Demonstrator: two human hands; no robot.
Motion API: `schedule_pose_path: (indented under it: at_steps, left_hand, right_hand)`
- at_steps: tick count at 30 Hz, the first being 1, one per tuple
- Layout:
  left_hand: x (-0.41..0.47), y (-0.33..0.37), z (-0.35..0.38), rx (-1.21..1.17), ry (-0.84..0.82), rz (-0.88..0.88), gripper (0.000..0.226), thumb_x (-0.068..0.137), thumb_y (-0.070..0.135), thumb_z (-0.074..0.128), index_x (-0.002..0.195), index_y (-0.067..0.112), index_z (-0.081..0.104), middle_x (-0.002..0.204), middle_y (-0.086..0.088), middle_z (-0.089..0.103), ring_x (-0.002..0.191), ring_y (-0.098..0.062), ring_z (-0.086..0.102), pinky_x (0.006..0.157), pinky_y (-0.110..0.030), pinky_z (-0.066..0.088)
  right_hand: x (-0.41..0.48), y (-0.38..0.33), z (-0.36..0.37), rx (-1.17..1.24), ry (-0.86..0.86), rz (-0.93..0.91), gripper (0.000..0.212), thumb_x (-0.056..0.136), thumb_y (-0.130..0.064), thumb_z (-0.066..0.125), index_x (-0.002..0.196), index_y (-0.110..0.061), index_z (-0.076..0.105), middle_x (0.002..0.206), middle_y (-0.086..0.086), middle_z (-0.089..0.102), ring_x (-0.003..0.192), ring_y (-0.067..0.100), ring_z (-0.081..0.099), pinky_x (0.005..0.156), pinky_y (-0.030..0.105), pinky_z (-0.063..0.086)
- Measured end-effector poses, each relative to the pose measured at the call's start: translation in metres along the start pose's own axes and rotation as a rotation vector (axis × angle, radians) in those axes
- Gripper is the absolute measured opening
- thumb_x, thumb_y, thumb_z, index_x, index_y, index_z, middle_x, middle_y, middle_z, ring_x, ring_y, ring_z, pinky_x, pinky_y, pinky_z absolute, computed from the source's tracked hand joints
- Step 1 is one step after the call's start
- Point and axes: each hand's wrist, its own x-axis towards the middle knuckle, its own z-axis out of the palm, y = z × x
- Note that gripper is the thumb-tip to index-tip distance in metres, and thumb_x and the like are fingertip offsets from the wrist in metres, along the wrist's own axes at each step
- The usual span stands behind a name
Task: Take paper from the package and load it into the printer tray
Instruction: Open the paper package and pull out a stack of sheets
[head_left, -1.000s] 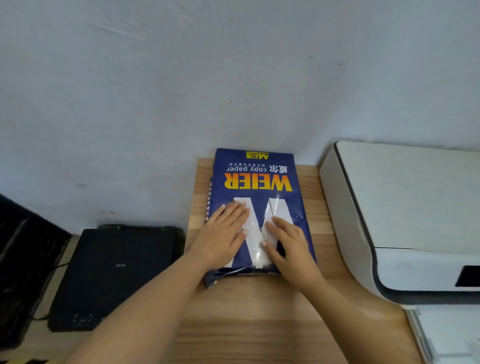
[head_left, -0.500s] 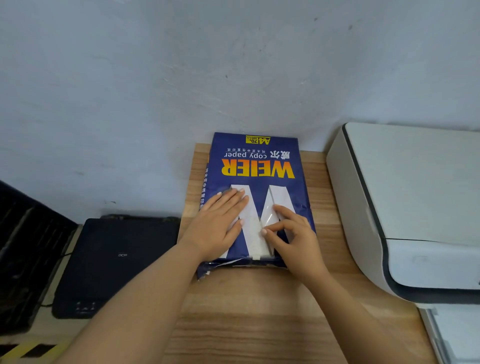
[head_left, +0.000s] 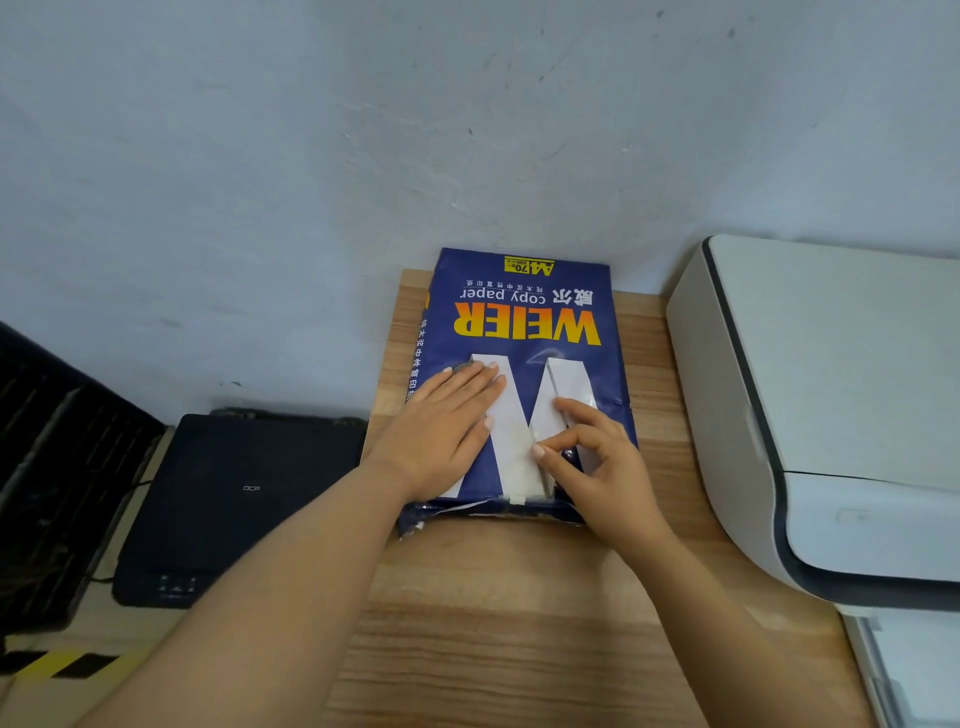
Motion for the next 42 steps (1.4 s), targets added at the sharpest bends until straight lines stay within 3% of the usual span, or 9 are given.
schedule_pose_path:
  at_steps: [6, 12, 15, 19, 24, 36, 38, 42]
  left_hand:
    - [0.001, -0.001, 0.001, 0.006, 0.0, 0.001, 0.053, 0.098, 0.038, 0.018, 0.149, 0.024, 0.01, 0.158, 0.006, 0.011, 0.141, 0.0, -0.003, 0.113, -0.021, -0.007]
    - [0.001, -0.001, 0.0, 0.013, -0.005, -0.003, 0.051, 0.101, 0.035, 0.022, 0.149, 0.024, 0.008, 0.158, 0.007, 0.008, 0.143, -0.005, -0.001, 0.114, -0.022, -0.007]
    - [0.001, 0.001, -0.001, 0.008, -0.005, -0.013, 0.052, 0.101, 0.036, 0.024, 0.149, 0.025, 0.007, 0.158, 0.008, 0.007, 0.143, -0.004, -0.002, 0.112, -0.021, -0.007]
    - [0.001, 0.0, 0.0, 0.012, -0.009, -0.017, 0.052, 0.101, 0.037, 0.024, 0.149, 0.026, 0.007, 0.158, 0.008, 0.006, 0.143, -0.004, -0.002, 0.112, -0.02, -0.007]
    - [0.002, -0.001, 0.001, 0.014, -0.006, -0.014, 0.052, 0.101, 0.036, 0.025, 0.149, 0.026, 0.008, 0.158, 0.008, 0.007, 0.143, -0.004, -0.001, 0.113, -0.021, -0.006]
    - [0.001, -0.001, 0.0, 0.006, -0.008, -0.013, 0.052, 0.101, 0.037, 0.025, 0.149, 0.025, 0.009, 0.158, 0.006, 0.009, 0.144, -0.006, 0.001, 0.114, -0.022, -0.006]
    - [0.001, -0.001, 0.0, 0.007, -0.005, -0.006, 0.052, 0.101, 0.036, 0.025, 0.149, 0.024, 0.01, 0.158, 0.006, 0.009, 0.144, -0.006, 0.001, 0.114, -0.022, -0.005]
    - [0.002, -0.001, 0.001, 0.018, -0.004, -0.009, 0.052, 0.101, 0.037, 0.025, 0.149, 0.024, 0.009, 0.158, 0.006, 0.009, 0.144, -0.007, 0.001, 0.114, -0.022, -0.006]
  right_hand:
    - [-0.002, 0.001, -0.005, 0.029, -0.063, -0.002, 0.006, 0.079, -0.027, 0.072, 0.082, -0.032, 0.068, 0.123, -0.03, 0.046, 0.124, -0.001, 0.034, 0.097, 0.025, 0.031]
    - [-0.001, 0.003, -0.007, 0.042, -0.07, -0.019, 0.003, 0.078, -0.029, 0.072, 0.081, -0.031, 0.07, 0.124, -0.028, 0.05, 0.118, -0.013, 0.034, 0.092, 0.016, 0.029]
    - [-0.001, 0.001, -0.009, 0.059, -0.077, -0.016, 0.005, 0.078, -0.029, 0.072, 0.082, -0.026, 0.072, 0.126, -0.022, 0.053, 0.121, -0.005, 0.037, 0.089, 0.011, 0.029]
    - [-0.002, 0.0, -0.013, 0.09, -0.097, 0.009, 0.007, 0.078, -0.027, 0.071, 0.083, -0.022, 0.072, 0.131, -0.016, 0.053, 0.126, 0.002, 0.037, 0.094, 0.022, 0.031]
    - [-0.002, 0.0, -0.014, 0.103, -0.101, 0.016, 0.007, 0.078, -0.027, 0.071, 0.082, -0.022, 0.072, 0.13, -0.016, 0.053, 0.127, 0.002, 0.038, 0.089, 0.013, 0.03]
    - [-0.003, -0.001, -0.019, 0.156, -0.152, 0.007, 0.01, 0.079, -0.022, 0.071, 0.083, -0.014, 0.073, 0.132, -0.014, 0.052, 0.129, 0.006, 0.038, 0.089, 0.012, 0.031]
    - [-0.003, -0.003, -0.02, 0.159, -0.153, 0.013, 0.01, 0.079, -0.023, 0.071, 0.082, -0.014, 0.073, 0.132, -0.015, 0.052, 0.129, 0.006, 0.039, 0.093, 0.015, 0.032]
    - [-0.006, -0.005, -0.023, 0.223, -0.163, 0.037, 0.009, 0.073, -0.032, 0.071, 0.075, -0.023, 0.073, 0.13, -0.021, 0.051, 0.126, -0.002, 0.038, 0.108, 0.041, 0.034]
